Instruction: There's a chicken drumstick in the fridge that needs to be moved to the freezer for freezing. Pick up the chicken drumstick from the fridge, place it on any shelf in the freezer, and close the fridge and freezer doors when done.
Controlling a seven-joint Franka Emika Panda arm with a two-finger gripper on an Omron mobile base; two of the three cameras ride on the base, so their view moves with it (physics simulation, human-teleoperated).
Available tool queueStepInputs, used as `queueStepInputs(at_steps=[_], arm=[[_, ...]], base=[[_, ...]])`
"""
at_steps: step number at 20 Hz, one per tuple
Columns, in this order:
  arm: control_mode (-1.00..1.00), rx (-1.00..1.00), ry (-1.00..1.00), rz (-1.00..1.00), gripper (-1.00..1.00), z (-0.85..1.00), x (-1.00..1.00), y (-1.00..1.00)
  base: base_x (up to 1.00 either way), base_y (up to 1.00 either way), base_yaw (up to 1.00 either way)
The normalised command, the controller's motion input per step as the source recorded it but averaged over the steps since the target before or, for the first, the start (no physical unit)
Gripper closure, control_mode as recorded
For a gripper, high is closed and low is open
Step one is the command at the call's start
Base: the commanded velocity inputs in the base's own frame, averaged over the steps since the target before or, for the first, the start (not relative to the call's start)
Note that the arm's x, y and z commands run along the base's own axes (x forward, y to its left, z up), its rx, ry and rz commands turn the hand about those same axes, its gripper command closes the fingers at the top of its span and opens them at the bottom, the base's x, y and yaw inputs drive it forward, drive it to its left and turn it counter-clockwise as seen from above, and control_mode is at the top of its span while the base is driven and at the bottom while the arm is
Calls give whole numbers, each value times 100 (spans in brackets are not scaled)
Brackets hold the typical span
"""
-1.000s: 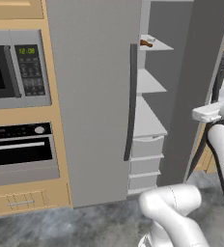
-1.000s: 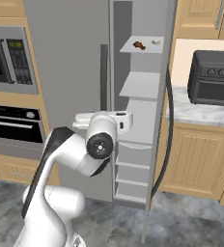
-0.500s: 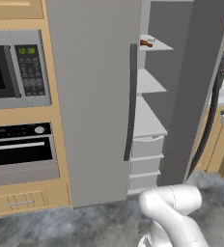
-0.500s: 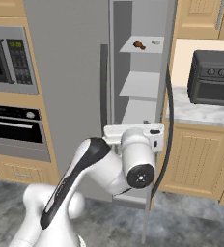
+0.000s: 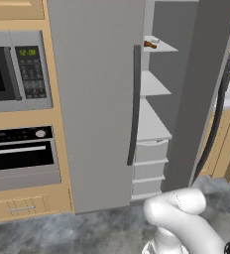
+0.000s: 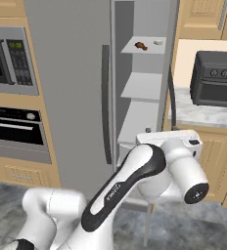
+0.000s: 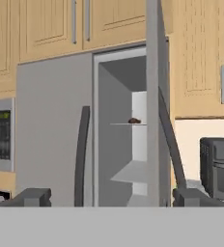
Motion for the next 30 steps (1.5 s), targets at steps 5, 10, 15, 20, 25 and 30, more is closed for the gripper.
queueStepInputs(at_steps=[5,10,15,20,25,30], arm=[[-100,12,-3,43,-100,-31,0,-65],[-100,7,-9,17,-100,-73,27,-43],[-100,6,-7,17,-100,-81,52,-40],[-100,2,-2,13,-100,-53,51,-48],[-100,-1,12,-3,-100,-49,51,-13],[-100,-3,8,-4,-100,-39,56,0]], base=[[0,0,0],[0,0,0],[0,0,0],[0,0,0],[0,0,0],[0,0,0]])
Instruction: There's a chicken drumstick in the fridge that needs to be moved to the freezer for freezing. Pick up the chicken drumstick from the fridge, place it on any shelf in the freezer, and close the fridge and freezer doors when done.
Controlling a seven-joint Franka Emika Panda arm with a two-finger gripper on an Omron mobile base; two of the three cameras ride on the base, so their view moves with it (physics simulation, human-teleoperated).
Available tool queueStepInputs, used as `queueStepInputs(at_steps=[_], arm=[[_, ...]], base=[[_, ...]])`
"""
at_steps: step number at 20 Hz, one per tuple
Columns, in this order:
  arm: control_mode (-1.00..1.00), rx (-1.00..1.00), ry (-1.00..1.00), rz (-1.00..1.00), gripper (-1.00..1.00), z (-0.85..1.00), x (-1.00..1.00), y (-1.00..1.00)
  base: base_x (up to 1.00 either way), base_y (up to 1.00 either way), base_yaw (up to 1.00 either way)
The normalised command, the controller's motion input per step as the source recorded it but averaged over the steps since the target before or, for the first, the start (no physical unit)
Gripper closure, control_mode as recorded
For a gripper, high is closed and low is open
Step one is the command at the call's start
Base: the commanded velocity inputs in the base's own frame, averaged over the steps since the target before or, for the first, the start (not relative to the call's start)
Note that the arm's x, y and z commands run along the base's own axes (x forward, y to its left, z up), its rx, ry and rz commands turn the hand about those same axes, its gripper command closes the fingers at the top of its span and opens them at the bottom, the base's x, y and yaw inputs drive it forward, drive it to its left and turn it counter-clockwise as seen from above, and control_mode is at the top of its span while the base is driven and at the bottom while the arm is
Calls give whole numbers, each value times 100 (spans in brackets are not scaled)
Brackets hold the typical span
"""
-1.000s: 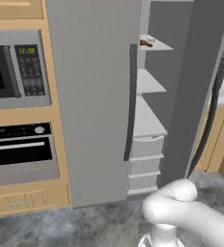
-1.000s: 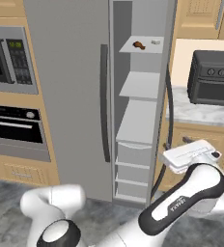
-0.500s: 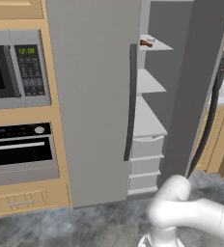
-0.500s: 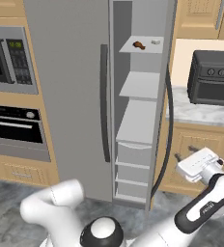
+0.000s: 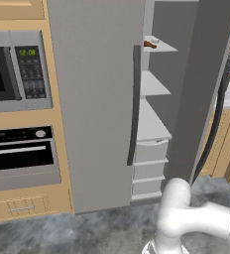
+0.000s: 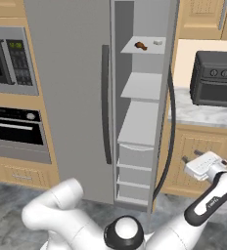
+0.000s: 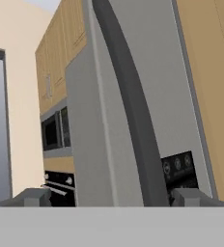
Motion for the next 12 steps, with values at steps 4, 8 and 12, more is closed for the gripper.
queueStepInputs(at_steps=[4,8,12], arm=[[-100,0,0,0,-100,-26,46,0],[-100,0,0,4,-100,-33,56,1],[-100,2,0,13,-100,-16,13,0]], base=[[0,0,0],[0,0,0],[0,0,0]])
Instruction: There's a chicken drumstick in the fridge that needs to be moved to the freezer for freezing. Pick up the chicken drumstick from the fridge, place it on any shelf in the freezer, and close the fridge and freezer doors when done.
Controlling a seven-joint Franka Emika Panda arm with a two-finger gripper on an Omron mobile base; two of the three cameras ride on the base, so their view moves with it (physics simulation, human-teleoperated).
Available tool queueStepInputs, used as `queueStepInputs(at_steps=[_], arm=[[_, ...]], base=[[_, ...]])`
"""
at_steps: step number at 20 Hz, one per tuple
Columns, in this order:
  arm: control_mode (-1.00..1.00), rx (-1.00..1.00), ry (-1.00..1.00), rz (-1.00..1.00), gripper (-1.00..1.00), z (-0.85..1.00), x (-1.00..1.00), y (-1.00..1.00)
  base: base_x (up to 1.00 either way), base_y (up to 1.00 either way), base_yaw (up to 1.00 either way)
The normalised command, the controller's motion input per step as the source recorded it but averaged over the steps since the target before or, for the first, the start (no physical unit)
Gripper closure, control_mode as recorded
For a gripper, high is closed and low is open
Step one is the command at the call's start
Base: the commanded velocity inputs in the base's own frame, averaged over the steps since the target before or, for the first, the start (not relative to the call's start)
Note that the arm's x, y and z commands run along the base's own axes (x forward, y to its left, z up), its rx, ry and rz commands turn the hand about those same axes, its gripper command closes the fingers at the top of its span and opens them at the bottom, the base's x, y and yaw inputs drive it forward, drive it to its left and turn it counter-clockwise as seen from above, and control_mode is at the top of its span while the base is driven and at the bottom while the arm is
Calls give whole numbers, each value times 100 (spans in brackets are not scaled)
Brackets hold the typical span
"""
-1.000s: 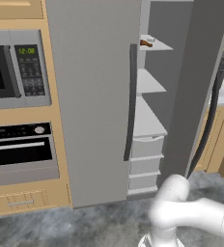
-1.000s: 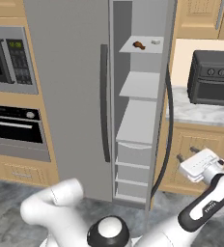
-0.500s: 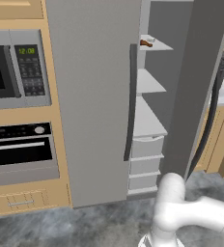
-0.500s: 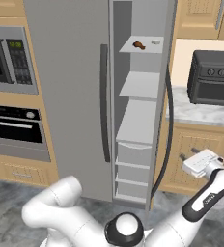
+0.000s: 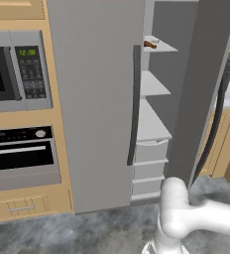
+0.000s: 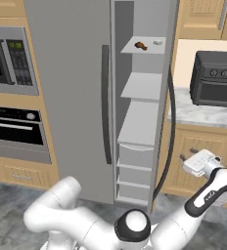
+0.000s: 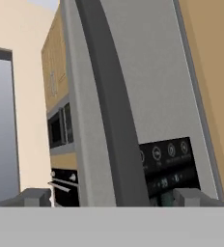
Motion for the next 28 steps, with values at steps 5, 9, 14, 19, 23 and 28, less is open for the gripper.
queueStepInputs(at_steps=[5,9,14,19,23,28], arm=[[-100,0,3,9,-100,-27,47,6],[-100,0,6,6,-100,-22,57,17],[-100,0,0,1,-100,-16,39,28],[-100,0,0,0,-100,-6,12,46],[-100,0,0,0,-100,-4,0,69],[-100,0,0,0,-100,-8,1,98]], base=[[0,0,0],[0,0,0],[0,0,0],[0,0,0],[0,0,0],[0,0,0]])
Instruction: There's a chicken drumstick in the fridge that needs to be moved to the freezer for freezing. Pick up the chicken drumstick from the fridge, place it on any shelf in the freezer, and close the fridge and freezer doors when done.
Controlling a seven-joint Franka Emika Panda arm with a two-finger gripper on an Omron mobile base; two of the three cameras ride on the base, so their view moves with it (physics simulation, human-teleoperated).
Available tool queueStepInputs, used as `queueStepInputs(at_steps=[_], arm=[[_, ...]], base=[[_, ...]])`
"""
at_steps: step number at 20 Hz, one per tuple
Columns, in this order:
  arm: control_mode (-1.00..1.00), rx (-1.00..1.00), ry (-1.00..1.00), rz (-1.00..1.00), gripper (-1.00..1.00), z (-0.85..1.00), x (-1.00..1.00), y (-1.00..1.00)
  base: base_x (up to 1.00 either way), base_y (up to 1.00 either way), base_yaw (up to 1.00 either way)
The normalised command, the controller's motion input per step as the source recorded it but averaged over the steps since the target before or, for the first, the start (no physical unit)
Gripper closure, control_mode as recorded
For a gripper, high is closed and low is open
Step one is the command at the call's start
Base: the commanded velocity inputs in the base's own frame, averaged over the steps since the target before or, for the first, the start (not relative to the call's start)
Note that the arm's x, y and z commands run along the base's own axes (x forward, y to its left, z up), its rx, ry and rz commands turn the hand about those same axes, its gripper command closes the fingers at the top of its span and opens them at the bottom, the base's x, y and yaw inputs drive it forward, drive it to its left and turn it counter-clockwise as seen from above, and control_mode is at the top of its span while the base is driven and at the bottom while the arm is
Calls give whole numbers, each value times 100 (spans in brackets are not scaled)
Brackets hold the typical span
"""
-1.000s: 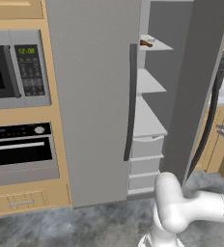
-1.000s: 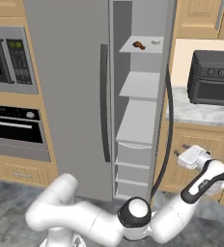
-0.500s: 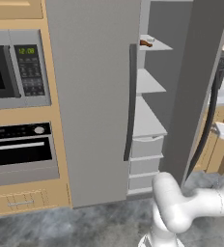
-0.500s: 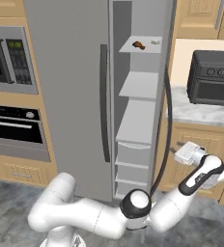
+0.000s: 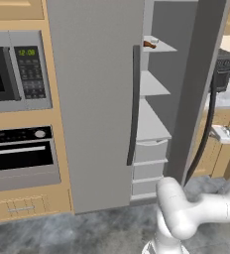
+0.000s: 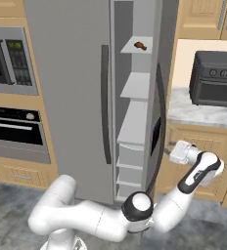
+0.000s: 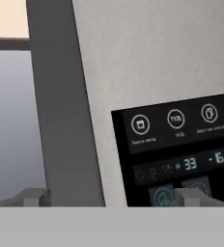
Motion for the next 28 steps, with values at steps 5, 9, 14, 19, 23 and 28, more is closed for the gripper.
queueStepInputs(at_steps=[5,9,14,19,23,28], arm=[[-100,0,0,-2,-100,-15,17,100],[-100,0,0,-11,-100,-12,20,100],[-100,0,0,-19,-100,-6,28,100],[-100,0,2,-18,-100,0,38,97],[-100,0,23,-8,-100,0,55,52],[-100,0,30,-3,-100,4,59,21]], base=[[0,0,0],[0,0,0],[0,0,0],[0,0,0],[0,0,0],[0,0,0]])
